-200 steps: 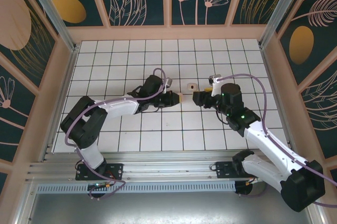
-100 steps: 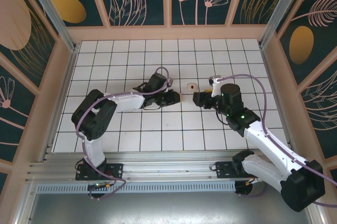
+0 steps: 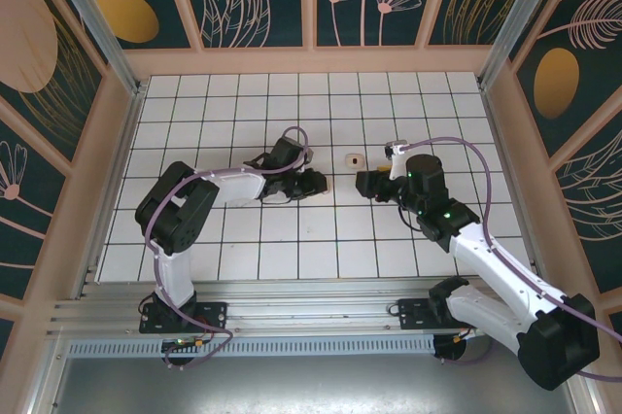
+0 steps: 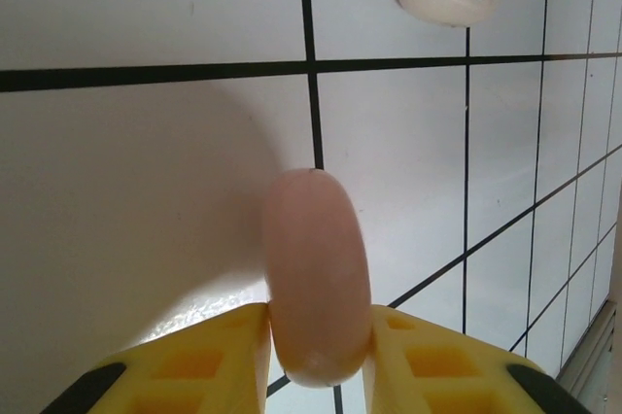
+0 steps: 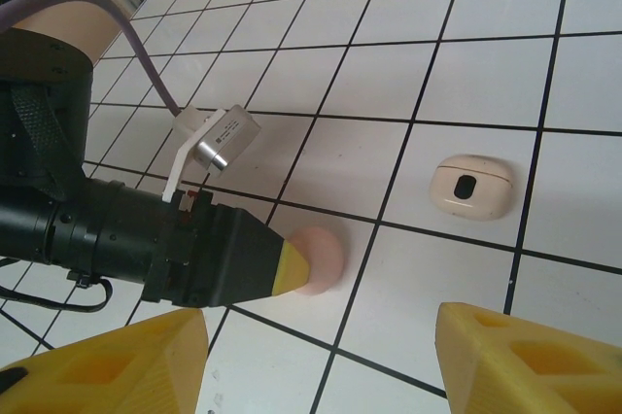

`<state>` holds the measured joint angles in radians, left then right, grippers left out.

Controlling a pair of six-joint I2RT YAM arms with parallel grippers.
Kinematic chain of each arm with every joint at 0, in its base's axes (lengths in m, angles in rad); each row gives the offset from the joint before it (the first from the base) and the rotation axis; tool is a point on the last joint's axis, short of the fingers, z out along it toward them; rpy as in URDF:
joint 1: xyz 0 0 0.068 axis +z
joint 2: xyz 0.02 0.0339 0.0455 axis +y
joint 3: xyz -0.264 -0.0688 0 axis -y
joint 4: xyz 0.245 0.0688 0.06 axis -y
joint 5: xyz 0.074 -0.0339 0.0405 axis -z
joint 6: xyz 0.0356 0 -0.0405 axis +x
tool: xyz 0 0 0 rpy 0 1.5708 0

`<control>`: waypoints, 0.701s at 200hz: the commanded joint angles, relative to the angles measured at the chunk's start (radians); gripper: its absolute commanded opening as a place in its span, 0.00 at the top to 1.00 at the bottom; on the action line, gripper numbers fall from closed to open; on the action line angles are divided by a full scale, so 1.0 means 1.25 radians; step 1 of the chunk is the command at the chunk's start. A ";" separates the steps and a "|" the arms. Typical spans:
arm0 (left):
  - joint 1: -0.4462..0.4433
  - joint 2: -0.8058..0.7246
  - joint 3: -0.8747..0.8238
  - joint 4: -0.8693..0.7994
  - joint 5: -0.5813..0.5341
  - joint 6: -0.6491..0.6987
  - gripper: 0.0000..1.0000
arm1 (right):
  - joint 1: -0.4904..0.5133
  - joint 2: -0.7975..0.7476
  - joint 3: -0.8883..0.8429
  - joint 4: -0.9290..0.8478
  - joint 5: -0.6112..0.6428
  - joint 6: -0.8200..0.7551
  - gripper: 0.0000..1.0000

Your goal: Insert wireless bluetooth earbuds into charging case

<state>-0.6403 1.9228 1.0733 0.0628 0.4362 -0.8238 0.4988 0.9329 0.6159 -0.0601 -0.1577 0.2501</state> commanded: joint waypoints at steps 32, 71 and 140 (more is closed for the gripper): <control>0.010 -0.004 -0.020 -0.036 -0.016 0.011 0.68 | -0.004 -0.003 0.007 -0.009 0.000 0.005 0.36; 0.015 -0.031 -0.024 -0.057 -0.046 0.021 0.65 | -0.004 -0.009 0.011 -0.018 0.008 -0.001 0.36; 0.071 -0.232 -0.036 -0.154 -0.250 0.110 0.02 | -0.038 -0.009 -0.011 0.035 0.148 -0.085 0.16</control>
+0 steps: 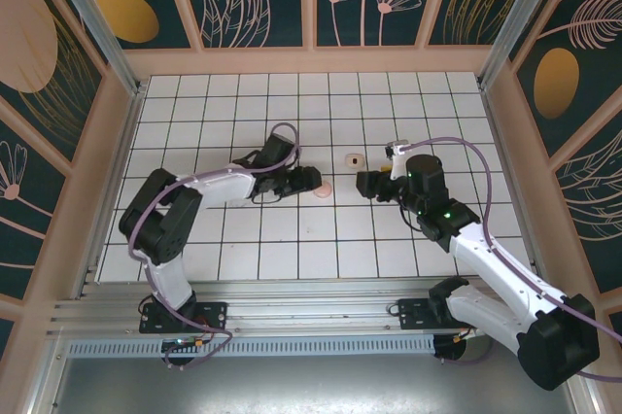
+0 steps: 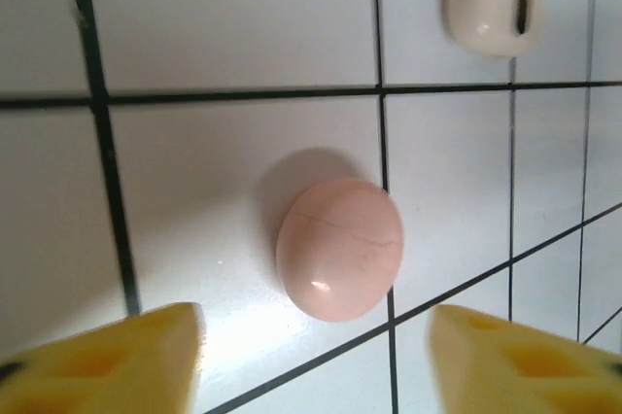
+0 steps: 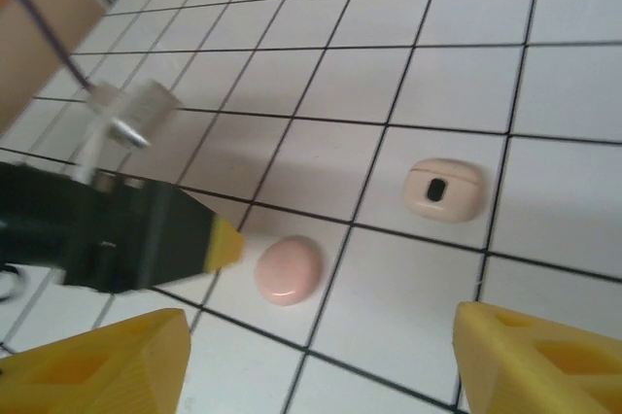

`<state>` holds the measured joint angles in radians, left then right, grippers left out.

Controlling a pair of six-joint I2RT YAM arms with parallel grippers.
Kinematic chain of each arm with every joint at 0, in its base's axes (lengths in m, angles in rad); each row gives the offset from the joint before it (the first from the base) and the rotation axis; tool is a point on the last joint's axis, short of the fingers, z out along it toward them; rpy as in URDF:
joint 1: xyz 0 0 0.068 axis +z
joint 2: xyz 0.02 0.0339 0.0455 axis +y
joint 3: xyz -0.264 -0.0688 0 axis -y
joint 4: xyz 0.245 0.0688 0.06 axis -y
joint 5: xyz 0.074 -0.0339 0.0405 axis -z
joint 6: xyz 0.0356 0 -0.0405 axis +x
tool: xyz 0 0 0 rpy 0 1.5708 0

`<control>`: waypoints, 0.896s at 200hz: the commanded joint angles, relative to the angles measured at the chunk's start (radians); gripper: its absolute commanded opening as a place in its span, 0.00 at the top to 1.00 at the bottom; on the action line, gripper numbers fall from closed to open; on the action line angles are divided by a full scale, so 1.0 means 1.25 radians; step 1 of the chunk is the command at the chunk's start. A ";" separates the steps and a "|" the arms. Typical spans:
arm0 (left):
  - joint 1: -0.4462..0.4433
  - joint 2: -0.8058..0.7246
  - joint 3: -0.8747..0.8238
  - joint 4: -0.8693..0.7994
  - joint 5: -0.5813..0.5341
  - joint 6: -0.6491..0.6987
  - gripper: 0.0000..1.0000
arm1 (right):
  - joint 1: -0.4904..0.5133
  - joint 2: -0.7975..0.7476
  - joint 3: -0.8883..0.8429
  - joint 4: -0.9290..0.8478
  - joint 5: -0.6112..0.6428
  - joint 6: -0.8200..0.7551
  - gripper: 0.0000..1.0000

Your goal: Insert wireless bluetooth earbuds into charging case

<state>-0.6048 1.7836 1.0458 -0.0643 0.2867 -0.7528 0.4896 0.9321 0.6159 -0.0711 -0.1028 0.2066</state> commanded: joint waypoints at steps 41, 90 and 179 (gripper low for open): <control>0.161 -0.376 -0.168 0.043 -0.523 0.158 0.01 | -0.149 0.016 -0.108 0.246 0.186 -0.074 0.01; 0.239 -0.572 -0.456 0.390 -0.834 0.370 0.01 | -0.282 0.071 -0.252 0.541 0.227 -0.147 0.01; 0.308 -0.272 -0.698 1.149 -0.711 0.631 0.01 | -0.372 0.347 -0.309 0.928 0.142 -0.204 0.01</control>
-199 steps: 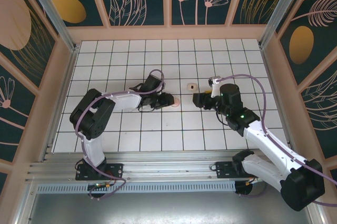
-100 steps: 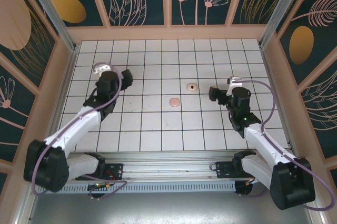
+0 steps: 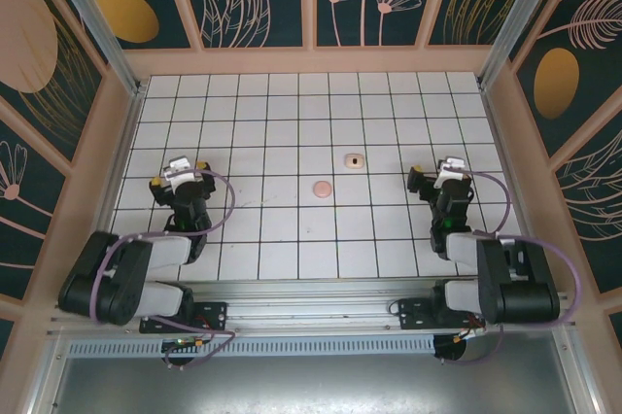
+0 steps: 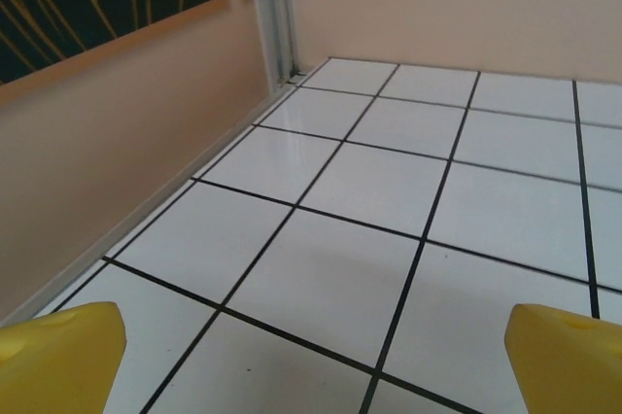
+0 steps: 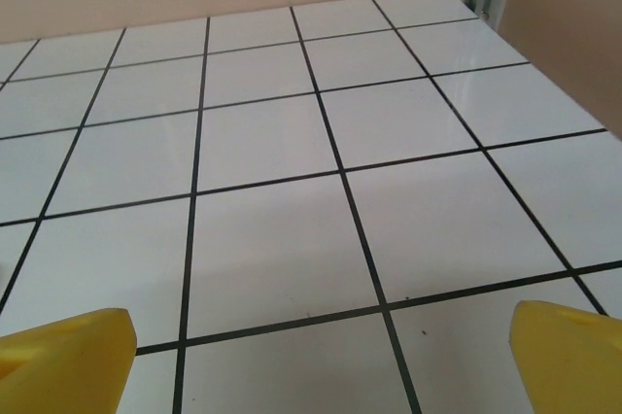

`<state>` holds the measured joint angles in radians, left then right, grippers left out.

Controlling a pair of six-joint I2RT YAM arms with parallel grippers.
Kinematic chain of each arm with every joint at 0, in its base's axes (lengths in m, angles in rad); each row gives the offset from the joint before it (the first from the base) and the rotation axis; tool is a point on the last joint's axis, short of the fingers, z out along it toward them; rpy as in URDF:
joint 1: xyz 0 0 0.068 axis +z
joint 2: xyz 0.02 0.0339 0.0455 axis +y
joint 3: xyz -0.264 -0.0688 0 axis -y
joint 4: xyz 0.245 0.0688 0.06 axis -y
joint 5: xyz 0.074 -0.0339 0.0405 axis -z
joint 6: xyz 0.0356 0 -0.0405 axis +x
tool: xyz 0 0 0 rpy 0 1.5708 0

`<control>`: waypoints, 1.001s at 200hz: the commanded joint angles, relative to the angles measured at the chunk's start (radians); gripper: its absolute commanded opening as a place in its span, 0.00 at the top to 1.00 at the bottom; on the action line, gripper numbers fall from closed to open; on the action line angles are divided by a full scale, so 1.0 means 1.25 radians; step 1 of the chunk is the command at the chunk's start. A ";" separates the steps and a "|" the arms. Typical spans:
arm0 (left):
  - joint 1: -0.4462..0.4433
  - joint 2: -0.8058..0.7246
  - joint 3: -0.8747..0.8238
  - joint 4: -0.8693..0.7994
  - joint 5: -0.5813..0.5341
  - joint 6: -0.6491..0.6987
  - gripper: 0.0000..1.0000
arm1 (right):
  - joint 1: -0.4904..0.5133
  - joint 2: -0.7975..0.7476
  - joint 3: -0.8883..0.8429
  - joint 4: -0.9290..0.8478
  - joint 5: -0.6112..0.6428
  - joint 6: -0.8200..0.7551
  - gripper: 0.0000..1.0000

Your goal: Insert wireless bluetooth earbuds into charging case

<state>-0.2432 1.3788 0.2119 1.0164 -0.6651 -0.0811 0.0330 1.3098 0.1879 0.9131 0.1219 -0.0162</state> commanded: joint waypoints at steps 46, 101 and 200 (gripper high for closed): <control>0.104 0.077 0.038 0.160 0.171 0.016 0.01 | -0.024 0.181 0.012 0.315 -0.112 -0.016 0.01; 0.158 0.101 0.013 0.203 0.277 -0.022 0.01 | -0.051 0.183 0.039 0.262 -0.100 0.026 0.01; 0.165 0.113 0.000 0.243 0.266 -0.027 0.01 | -0.052 0.183 0.039 0.262 -0.102 0.026 0.01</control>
